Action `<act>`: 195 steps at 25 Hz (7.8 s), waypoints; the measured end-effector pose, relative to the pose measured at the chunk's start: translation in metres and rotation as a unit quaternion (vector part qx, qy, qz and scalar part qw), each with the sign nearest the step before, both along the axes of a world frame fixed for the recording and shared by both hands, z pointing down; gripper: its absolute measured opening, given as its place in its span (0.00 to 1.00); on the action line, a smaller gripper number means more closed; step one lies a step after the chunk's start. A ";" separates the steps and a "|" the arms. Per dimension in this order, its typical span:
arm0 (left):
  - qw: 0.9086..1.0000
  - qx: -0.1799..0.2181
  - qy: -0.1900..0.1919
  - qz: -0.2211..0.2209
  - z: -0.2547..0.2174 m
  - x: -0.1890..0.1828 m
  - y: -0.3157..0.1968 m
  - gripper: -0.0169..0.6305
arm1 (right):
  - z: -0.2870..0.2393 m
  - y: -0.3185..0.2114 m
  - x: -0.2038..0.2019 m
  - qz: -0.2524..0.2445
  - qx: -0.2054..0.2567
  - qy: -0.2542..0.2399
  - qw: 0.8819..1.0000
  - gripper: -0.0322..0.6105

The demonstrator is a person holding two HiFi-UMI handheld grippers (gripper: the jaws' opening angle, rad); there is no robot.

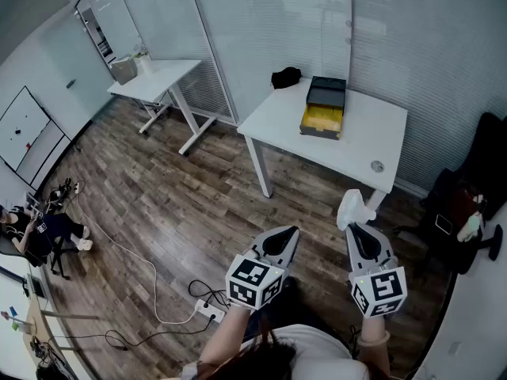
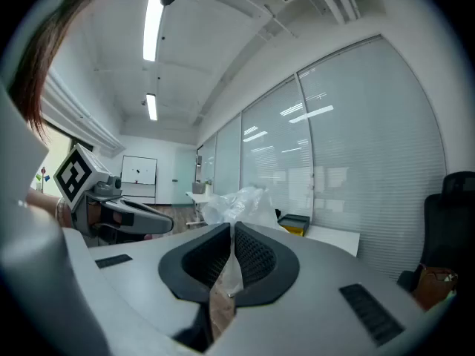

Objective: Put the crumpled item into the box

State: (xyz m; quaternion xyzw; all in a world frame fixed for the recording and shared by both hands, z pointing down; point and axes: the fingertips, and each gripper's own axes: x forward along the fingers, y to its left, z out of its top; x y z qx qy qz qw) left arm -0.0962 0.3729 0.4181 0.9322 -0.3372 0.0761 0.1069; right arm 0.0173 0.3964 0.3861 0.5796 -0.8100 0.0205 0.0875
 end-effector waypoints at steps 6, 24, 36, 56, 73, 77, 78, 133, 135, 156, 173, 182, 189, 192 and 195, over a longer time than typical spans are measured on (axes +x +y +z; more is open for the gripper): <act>1.000 -0.004 0.000 0.003 0.004 -0.004 -0.011 0.05 | -0.006 -0.012 -0.011 -0.006 0.018 -0.005 1.000 0.12; 1.000 0.001 0.003 0.020 0.008 -0.009 -0.101 0.05 | 0.006 -0.099 -0.014 0.008 -0.002 -0.021 1.000 0.12; 0.999 0.000 0.017 0.043 0.007 -0.001 -0.168 0.05 | 0.002 -0.168 -0.016 0.024 -0.006 -0.005 1.000 0.12; 0.998 -0.006 0.024 0.058 0.020 0.004 -0.251 0.05 | 0.015 -0.246 -0.008 0.053 -0.004 0.000 0.999 0.12; 0.999 -0.006 0.018 0.044 0.013 0.049 -0.351 0.05 | 0.017 -0.352 0.041 0.052 -0.014 -0.014 0.998 0.12; 0.999 -0.007 0.016 0.040 0.009 0.061 -0.372 0.05 | 0.013 -0.372 0.052 0.047 -0.016 -0.015 0.999 0.12; 0.999 -0.008 0.016 0.038 0.009 0.065 -0.378 0.05 | 0.012 -0.377 0.057 0.045 -0.017 -0.015 0.999 0.12; 1.000 -0.002 -0.001 0.021 0.013 0.153 -0.582 0.05 | 0.056 -0.593 0.122 -0.049 -0.053 0.099 0.992 0.12; 1.000 -0.002 -0.002 0.022 0.015 0.153 -0.587 0.05 | 0.064 -0.598 0.121 -0.053 -0.058 0.105 0.991 0.12; 1.000 0.002 -0.003 0.024 0.020 0.152 -0.611 0.05 | 0.127 -0.632 0.114 -0.110 -0.112 0.211 0.965 0.12; 1.000 -0.015 -0.005 0.016 0.034 0.148 -0.620 0.05 | 0.196 -0.640 0.090 -0.176 -0.170 0.266 0.932 0.12; 1.000 -0.019 -0.007 0.012 0.037 0.146 -0.622 0.05 | 0.234 -0.643 0.087 -0.200 -0.202 0.294 0.913 0.12; 1.000 -0.027 -0.008 0.007 0.040 0.145 -0.622 0.05 | 0.255 -0.644 0.086 -0.216 -0.220 0.312 0.899 0.12; 1.000 -0.029 -0.008 0.005 0.043 0.145 -0.623 0.05 | 0.264 -0.645 0.088 -0.219 -0.228 0.314 0.895 0.12; 0.999 -0.033 -0.008 0.004 0.043 0.144 -0.623 0.05 | 0.268 -0.645 0.087 -0.220 -0.238 0.306 0.895 0.12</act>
